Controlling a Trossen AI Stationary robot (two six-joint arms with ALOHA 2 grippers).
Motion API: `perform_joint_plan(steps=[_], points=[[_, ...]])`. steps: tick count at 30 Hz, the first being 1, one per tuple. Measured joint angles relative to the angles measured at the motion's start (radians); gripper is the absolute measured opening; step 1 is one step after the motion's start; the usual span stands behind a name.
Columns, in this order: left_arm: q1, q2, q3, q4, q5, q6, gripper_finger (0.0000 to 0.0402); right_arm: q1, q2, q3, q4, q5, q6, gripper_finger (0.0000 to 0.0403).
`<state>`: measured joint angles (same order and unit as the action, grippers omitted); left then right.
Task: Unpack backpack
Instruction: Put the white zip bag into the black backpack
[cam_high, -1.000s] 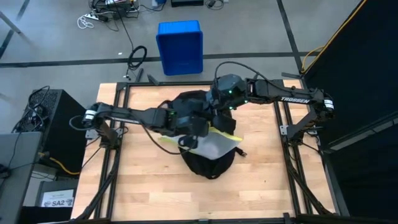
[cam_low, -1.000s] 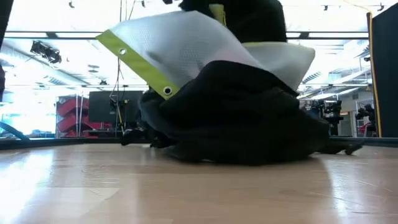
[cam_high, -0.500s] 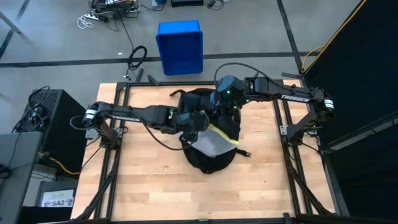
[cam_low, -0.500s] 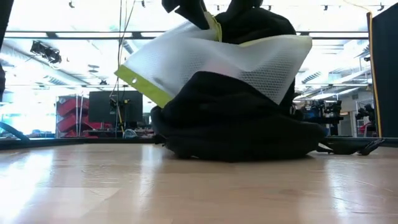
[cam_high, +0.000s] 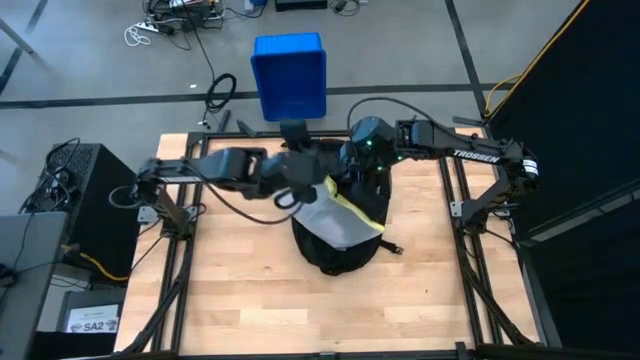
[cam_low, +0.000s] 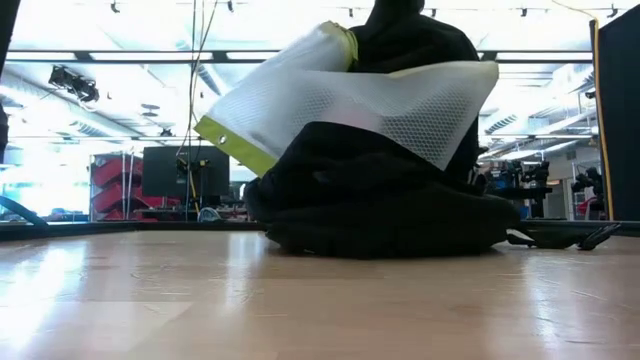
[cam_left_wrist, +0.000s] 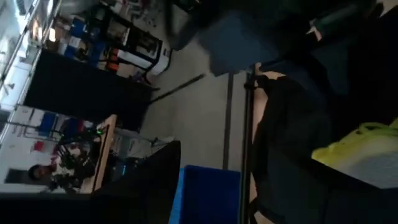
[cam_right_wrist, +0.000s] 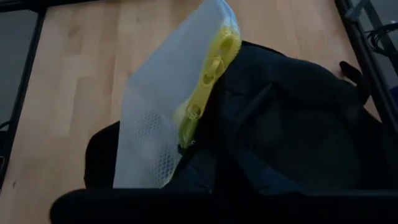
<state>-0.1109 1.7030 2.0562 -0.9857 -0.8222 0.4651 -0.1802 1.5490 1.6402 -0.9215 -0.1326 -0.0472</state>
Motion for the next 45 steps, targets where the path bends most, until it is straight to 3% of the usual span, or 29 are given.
perform_joint_plan(steps=[4, 7, 10, 13, 17, 19, 22, 24, 27, 30, 33, 38, 45], points=[[-0.041, 0.0, 0.108, -0.233, 0.004, -0.224, 0.0209, -0.011, 0.0, 0.0, -0.002, 0.003, 0.0, 0.0], [-0.097, -0.012, 0.109, -0.453, 0.002, -0.465, 0.0208, -0.018, 0.001, 0.0, -0.003, 0.005, -0.007, 0.0], [-0.185, -0.025, 0.009, -0.573, -0.1, -0.687, 0.0203, -0.018, 0.001, 0.0, -0.003, 0.006, -0.015, 0.0], [-0.283, -0.065, -0.185, -0.551, -0.207, -0.835, 0.0197, -0.018, 0.001, 0.0, -0.001, 0.007, -0.026, 0.0], [-0.379, -0.171, -0.522, -0.284, -0.291, -0.963, 0.0191, -0.01, 0.001, -0.001, 0.001, 0.007, -0.032, 0.0], [-0.398, -0.225, -0.704, -0.057, -0.29, -0.956, 0.0188, -0.005, 0.002, -0.001, 0.005, 0.006, -0.035, 0.0], [-0.381, -0.283, -0.956, 0.378, -0.271, -0.83, 0.0184, 0.001, 0.002, -0.001, 0.005, -0.003, -0.035, 0.0], [-0.331, -0.294, -1.087, 0.716, -0.219, -0.681, 0.018, 0.007, 0.002, -0.001, 0.007, -0.004, -0.035, 0.0], [-0.225, -0.258, -1.225, 1.149, -0.014, -0.482, 0.0171, 0.016, 0.002, -0.002, 0.019, -0.006, -0.031, 0.0], [-0.131, -0.195, -1.262, 1.371, 0.109, -0.397, 0.0162, 0.03, 0.002, -0.002, 0.035, -0.012, -0.026, 0.0], [-0.047, -0.136, -1.24, 1.396, 0.197, -0.387, 0.0155, 0.043, 0.002, -0.002, 0.062, -0.018, -0.017, 0.0], [0.027, -0.009, -1.158, 1.441, 0.429, -0.383, 0.0141, 0.061, 0.002, -0.002, 0.085, -0.022, -0.016, 0.0], [0.06, 0.163, -0.983, 1.439, 0.51, -0.29, 0.0124, 0.067, 0.002, -0.002, 0.14, -0.072, 0.012, 0.0001]])
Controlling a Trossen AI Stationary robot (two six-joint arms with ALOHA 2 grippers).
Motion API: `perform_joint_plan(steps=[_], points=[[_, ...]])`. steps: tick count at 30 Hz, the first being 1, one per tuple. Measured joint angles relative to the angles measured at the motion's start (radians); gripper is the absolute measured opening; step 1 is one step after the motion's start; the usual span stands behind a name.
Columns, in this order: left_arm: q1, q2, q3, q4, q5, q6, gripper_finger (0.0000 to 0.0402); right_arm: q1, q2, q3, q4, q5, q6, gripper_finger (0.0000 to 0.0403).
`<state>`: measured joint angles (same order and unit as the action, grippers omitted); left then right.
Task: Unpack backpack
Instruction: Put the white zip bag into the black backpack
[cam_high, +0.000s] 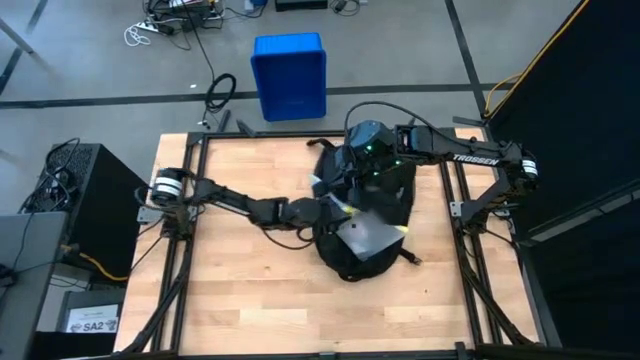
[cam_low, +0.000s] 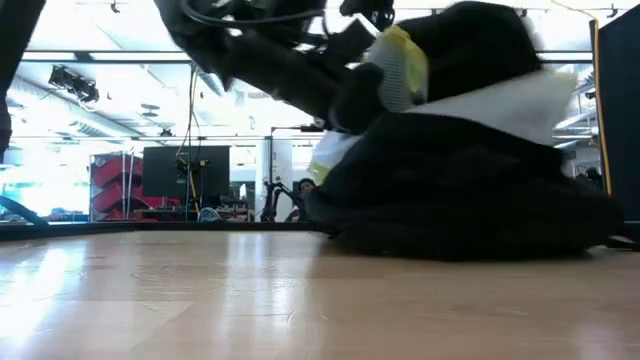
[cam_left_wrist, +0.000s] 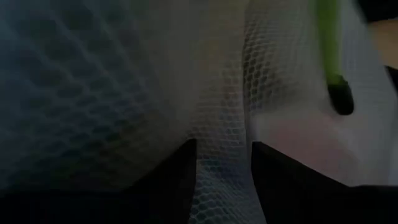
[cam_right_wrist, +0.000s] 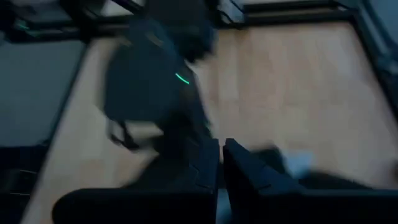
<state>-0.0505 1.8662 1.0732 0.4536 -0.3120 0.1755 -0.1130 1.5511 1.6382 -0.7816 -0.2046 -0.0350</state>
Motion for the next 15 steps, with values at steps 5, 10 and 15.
perform_joint_plan(steps=[5, 10, 15], points=[[0.041, 0.09, 0.097, 0.001, 0.02, -0.016, 0.012, 0.029, 0.0, 0.0, 0.024, -0.038, 0.017, 0.0001], [0.053, 0.1, 0.108, -0.024, 0.043, -0.023, 0.0119, 0.035, 0.0, 0.0, -0.066, 0.018, 0.034, 0.0001], [0.017, 0.037, 0.107, -0.11, 0.045, -0.009, 0.0119, 0.04, 0.0, 0.0, -0.259, 0.173, 0.034, 0.0]])
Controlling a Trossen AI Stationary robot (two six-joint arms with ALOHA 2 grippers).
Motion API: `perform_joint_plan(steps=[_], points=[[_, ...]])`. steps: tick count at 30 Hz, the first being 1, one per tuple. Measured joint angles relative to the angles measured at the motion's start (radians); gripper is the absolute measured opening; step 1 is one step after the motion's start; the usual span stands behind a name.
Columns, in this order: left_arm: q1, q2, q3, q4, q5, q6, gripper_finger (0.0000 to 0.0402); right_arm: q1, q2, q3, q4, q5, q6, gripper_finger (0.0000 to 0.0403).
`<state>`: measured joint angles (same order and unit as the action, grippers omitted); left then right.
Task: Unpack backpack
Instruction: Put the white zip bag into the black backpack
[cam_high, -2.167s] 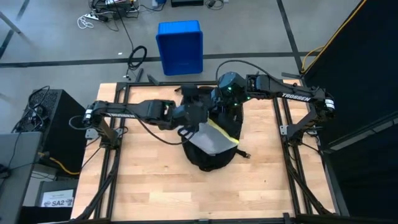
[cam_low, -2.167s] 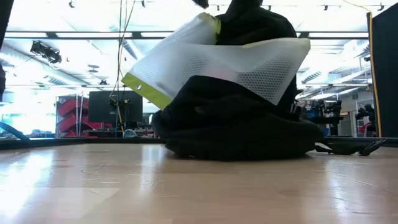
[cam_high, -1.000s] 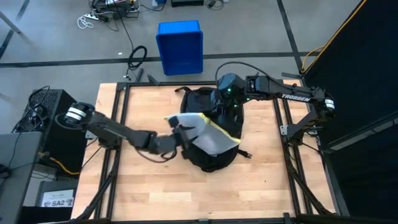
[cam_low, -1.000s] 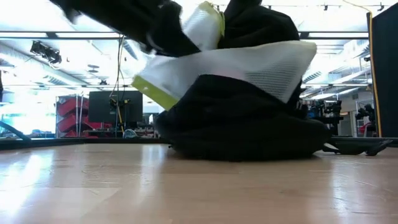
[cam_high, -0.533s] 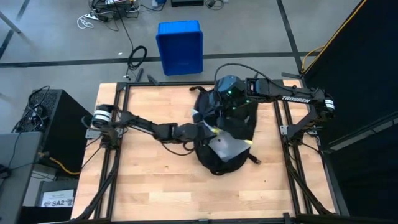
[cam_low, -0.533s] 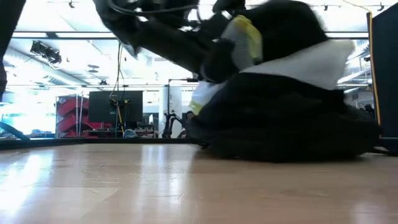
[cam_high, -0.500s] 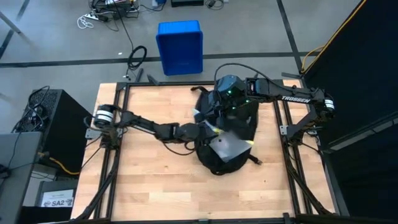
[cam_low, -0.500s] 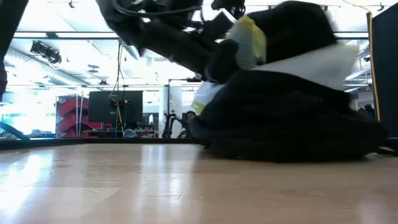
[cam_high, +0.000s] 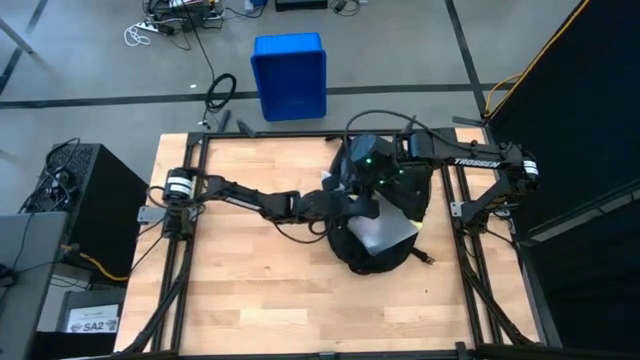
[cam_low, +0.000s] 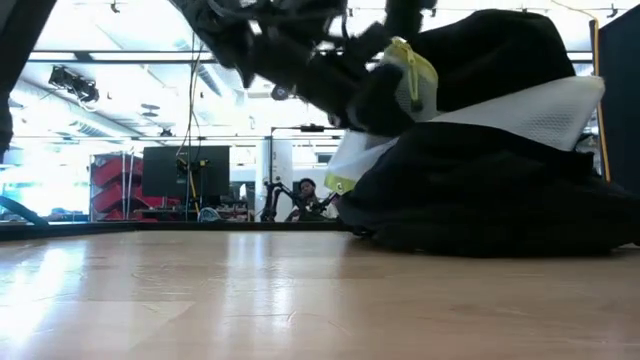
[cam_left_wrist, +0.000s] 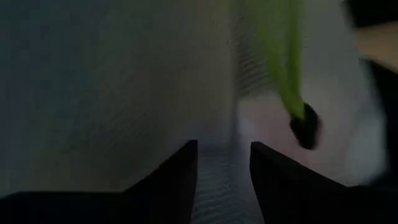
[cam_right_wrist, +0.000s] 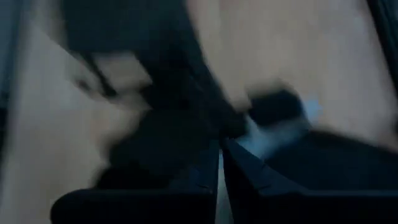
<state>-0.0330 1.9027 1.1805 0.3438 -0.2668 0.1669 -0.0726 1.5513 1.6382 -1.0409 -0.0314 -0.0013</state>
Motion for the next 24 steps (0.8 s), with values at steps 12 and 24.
perform_joint_plan(steps=[12, 24], points=[[-0.052, -0.065, 0.0, -0.08, -0.038, 0.034, 0.0119, 0.062, 0.0, 0.0, -0.153, 0.189, 0.043, 0.0008], [-0.088, -0.073, -0.001, -0.151, -0.05, 0.037, 0.0119, 0.184, -0.001, -0.064, -0.184, 0.194, -0.003, 0.009]])
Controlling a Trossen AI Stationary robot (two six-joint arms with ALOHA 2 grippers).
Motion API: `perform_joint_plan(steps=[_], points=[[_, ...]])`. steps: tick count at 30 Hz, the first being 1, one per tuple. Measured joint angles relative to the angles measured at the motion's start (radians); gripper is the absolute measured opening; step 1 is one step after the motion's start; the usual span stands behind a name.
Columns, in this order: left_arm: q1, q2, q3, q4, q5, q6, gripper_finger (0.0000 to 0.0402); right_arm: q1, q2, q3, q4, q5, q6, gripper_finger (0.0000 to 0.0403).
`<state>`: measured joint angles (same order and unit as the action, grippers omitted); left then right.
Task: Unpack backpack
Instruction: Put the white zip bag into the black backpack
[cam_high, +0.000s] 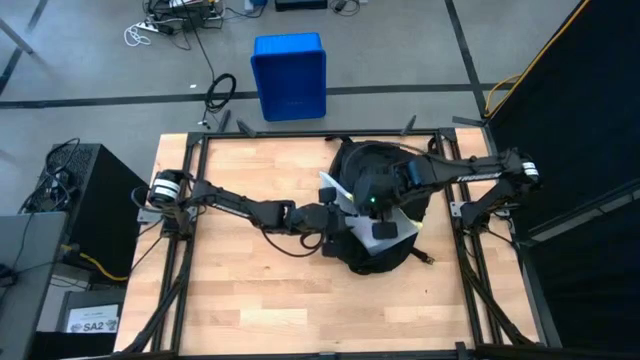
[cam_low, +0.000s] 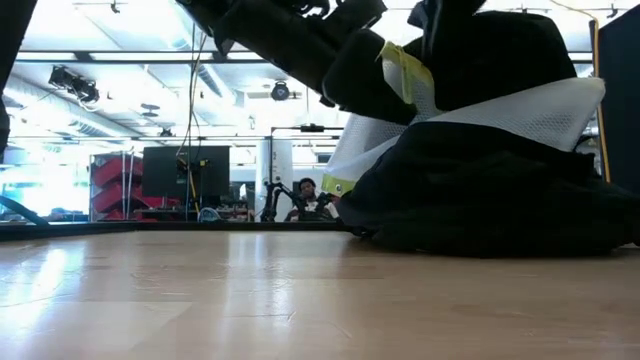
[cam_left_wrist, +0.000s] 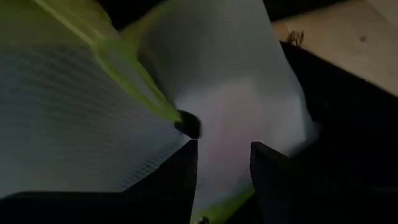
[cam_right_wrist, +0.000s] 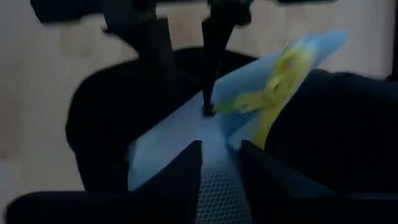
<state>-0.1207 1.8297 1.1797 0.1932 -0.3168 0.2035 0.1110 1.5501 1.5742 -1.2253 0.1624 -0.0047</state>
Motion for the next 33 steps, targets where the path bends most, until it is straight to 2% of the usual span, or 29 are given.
perform_joint_plan(steps=[8, 14, 20, 24, 30, 33], points=[[-0.006, 0.0, 0.0, -0.017, 0.0, 0.0, 0.0119, 0.004, 0.0, -0.067, 0.105, 0.084, 0.009, 0.021], [-0.027, -0.016, 0.0, -0.139, -0.004, 0.003, 0.0119, -0.026, -0.004, -0.075, 0.106, 0.156, -0.009, 0.0266], [-0.059, -0.082, 0.0, -0.247, -0.022, 0.006, 0.0119, -0.029, -0.033, -0.073, 0.143, 0.172, -0.046, 0.0275], [-0.086, -0.108, 0.0, -0.272, -0.013, 0.072, 0.0119, -0.032, -0.043, -0.073, 0.145, 0.204, -0.052, 0.0266], [-0.099, -0.086, 0.001, -0.267, 0.197, 0.139, 0.0119, -0.064, -0.043, -0.073, 0.15, 0.2, -0.058, 0.0263], [-0.098, -0.056, 0.0, -0.275, 0.21, 0.166, 0.0119, -0.087, -0.043, -0.073, 0.157, 0.175, -0.064, 0.0272]])
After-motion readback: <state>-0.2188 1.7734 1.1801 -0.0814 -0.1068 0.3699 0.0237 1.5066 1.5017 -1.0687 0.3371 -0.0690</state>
